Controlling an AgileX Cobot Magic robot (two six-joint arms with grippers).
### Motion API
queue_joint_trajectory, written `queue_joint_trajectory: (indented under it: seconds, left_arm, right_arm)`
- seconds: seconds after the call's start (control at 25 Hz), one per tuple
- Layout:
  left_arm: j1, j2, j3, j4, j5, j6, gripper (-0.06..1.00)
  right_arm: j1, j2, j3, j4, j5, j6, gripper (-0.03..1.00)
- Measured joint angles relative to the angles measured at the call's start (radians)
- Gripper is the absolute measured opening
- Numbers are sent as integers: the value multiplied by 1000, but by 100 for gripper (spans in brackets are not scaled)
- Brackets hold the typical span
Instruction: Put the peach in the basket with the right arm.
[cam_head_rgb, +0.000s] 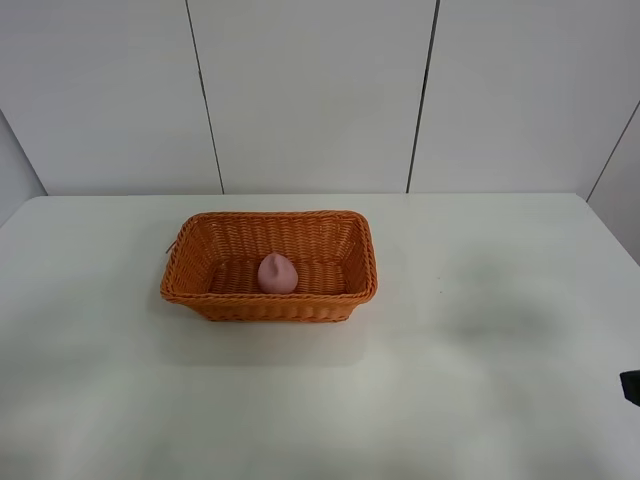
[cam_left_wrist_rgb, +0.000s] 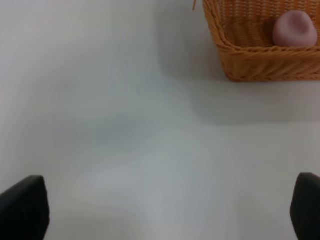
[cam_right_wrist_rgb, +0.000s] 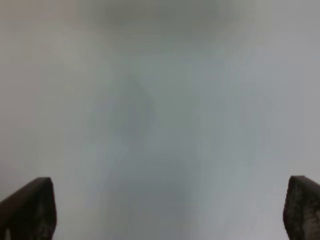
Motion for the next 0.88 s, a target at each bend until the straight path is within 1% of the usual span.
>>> queue_joint_trajectory:
  seconds: [0.2,0.4,0.52,0.88]
  left_arm:
    - [0,0,0,0,0,0,99]
    - [0,0,0,0,0,0,99]
    - [0,0,0,0,0,0,99]
    - [0,0,0,0,0,0,99]
  right_arm:
    - [0,-295,33,0,-3,0,70]
    - [0,-470,35,0,-4,0,70]
    - [0,-516,35,0,-5,0,70]
    - [0,-518,35,0,-5,0,70]
